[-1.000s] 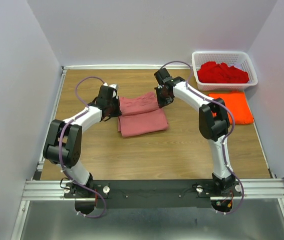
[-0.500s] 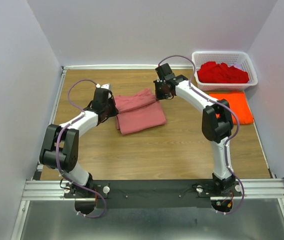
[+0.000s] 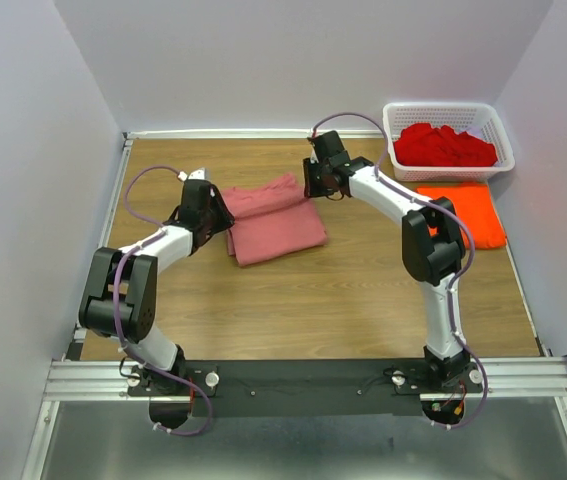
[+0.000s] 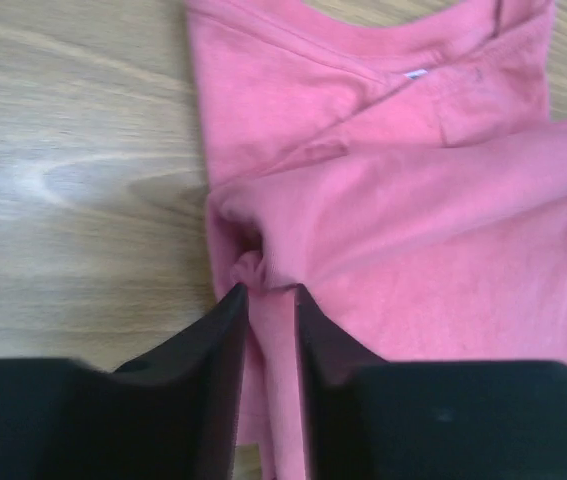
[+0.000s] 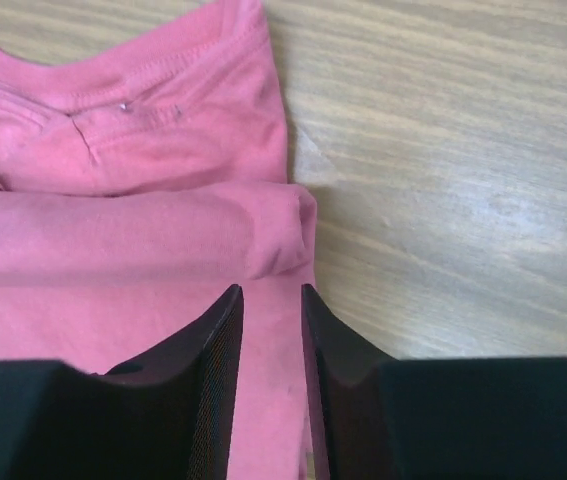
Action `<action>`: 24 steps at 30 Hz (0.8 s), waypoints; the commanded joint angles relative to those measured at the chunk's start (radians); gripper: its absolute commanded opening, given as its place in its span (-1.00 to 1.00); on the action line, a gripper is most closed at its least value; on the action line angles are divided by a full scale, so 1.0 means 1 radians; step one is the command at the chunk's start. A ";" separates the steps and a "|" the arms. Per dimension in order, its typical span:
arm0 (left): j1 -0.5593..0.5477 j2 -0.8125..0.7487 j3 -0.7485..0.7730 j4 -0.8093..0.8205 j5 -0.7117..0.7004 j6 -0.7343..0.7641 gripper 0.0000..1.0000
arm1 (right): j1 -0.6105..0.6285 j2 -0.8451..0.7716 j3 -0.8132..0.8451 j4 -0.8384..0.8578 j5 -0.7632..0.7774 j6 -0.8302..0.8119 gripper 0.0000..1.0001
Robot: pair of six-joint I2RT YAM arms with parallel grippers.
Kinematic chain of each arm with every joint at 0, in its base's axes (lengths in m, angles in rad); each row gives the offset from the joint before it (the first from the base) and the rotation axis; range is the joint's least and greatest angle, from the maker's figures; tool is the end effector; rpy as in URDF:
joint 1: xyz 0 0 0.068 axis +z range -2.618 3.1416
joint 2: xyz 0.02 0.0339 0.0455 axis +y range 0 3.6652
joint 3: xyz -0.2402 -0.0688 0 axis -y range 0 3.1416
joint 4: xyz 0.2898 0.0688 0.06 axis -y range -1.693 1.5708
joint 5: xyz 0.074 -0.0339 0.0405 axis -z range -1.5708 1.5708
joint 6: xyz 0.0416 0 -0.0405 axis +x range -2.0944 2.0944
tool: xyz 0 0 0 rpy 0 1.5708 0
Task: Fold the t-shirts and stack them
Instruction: Fold the tshirt
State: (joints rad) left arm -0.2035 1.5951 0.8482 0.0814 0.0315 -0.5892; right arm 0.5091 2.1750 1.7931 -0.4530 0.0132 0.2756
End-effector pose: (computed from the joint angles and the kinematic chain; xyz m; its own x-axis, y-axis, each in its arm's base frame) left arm 0.3623 -0.0761 0.1294 -0.6285 -0.4374 -0.6432 -0.1479 0.8790 -0.4533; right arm 0.4590 0.2556 0.1732 -0.7533 -0.1089 -0.6486 -0.2854 0.9426 0.1732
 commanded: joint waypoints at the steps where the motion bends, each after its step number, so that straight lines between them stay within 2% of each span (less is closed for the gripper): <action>1: 0.015 -0.044 -0.002 0.005 -0.084 -0.008 0.17 | -0.006 -0.033 -0.001 0.054 -0.009 -0.019 -0.15; 2: 0.015 -0.053 0.020 -0.027 -0.099 0.011 0.45 | -0.006 -0.046 -0.006 0.054 -0.007 -0.027 -0.08; 3: 0.015 -0.066 0.031 -0.047 -0.110 0.023 0.45 | -0.006 -0.058 -0.014 0.054 -0.007 -0.027 -0.01; 4: 0.015 -0.095 0.041 -0.066 -0.117 0.031 0.63 | -0.004 -0.069 -0.023 0.054 -0.009 -0.047 0.07; 9: -0.028 -0.225 0.023 -0.080 -0.101 0.098 0.67 | -0.006 -0.133 -0.139 0.085 -0.166 -0.110 0.07; 14: -0.144 -0.222 -0.004 -0.080 -0.036 0.118 0.22 | -0.011 -0.152 -0.222 0.180 -0.336 -0.147 -0.02; 18: -0.142 -0.086 0.025 -0.034 -0.015 0.115 -0.20 | -0.015 -0.086 -0.173 0.192 -0.432 -0.185 -0.10; 24: -0.054 0.145 0.178 -0.034 0.019 0.109 -0.31 | -0.049 0.075 -0.040 0.201 -0.479 -0.181 -0.12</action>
State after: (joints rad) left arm -0.3050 1.6489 0.9360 0.0341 0.0200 -0.4866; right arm 0.4938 2.1456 1.6722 -0.2852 -0.3851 0.1139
